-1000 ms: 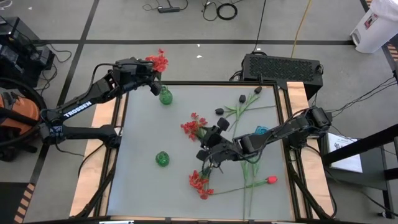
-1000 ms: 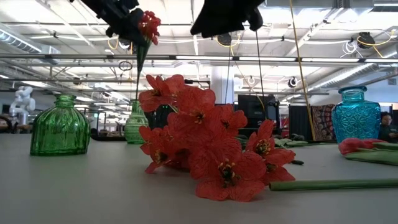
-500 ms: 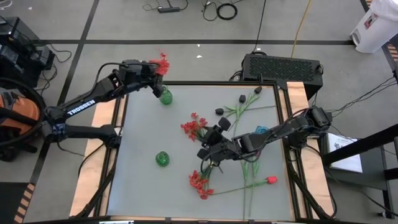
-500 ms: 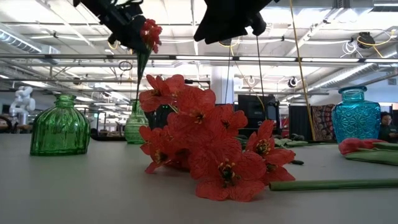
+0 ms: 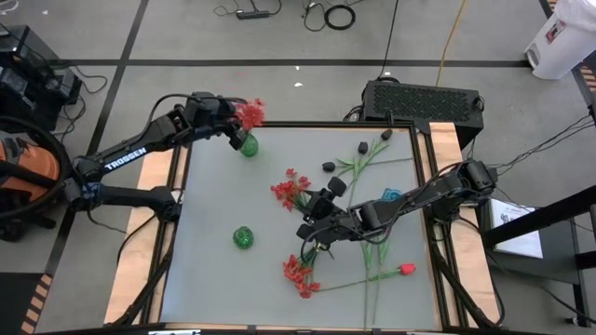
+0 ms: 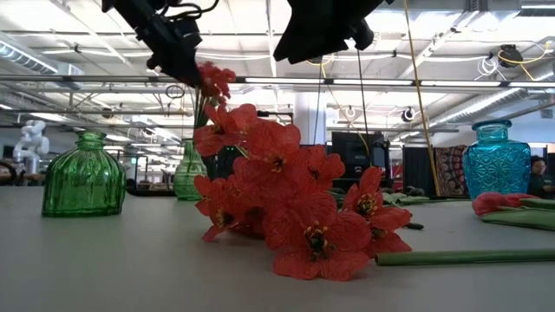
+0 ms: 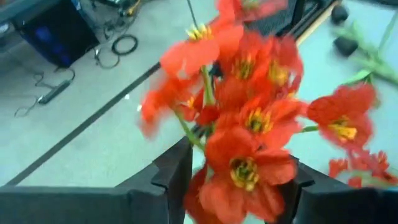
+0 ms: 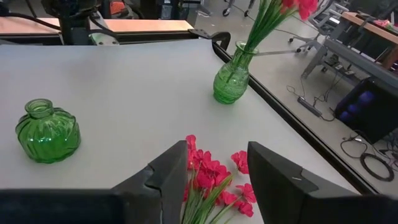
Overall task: Sort flowers into vase by color
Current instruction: Put the left orange flowers into the top green vase, then put the top orange flowers into the top green vase
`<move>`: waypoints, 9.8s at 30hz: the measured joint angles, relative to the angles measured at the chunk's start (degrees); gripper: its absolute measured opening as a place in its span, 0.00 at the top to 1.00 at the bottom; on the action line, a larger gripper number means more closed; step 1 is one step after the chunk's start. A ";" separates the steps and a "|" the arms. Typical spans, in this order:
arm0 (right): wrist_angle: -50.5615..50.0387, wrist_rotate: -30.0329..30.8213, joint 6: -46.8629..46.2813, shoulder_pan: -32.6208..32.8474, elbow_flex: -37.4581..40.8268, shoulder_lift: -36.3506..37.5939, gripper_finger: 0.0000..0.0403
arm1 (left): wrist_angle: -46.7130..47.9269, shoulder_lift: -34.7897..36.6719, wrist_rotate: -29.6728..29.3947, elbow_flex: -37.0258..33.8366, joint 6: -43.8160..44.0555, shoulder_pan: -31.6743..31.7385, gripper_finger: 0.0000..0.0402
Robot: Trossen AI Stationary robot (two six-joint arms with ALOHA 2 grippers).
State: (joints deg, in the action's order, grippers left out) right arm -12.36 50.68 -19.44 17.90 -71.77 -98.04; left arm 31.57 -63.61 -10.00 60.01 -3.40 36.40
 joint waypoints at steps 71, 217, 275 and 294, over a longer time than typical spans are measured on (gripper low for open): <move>-17.60 -35.68 -29.16 -9.59 0.02 -9.82 0.60 | -1.52 4.05 9.98 -11.17 12.09 -30.52 0.61; -14.63 17.07 -13.62 11.72 0.02 9.75 1.00 | -19.05 10.80 6.09 -11.10 -1.91 -52.70 0.61; 29.59 -27.06 21.66 2.74 0.04 9.07 0.99 | -61.19 -2.27 11.34 -11.17 -7.47 -50.73 0.62; 27.42 -27.02 21.14 2.76 0.04 9.07 0.71 | -59.28 -2.27 11.32 -11.17 -8.16 -50.73 0.98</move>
State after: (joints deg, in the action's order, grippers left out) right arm 15.06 23.66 1.69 20.67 -71.72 -88.97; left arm -27.71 -65.89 1.32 48.84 -11.56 -14.33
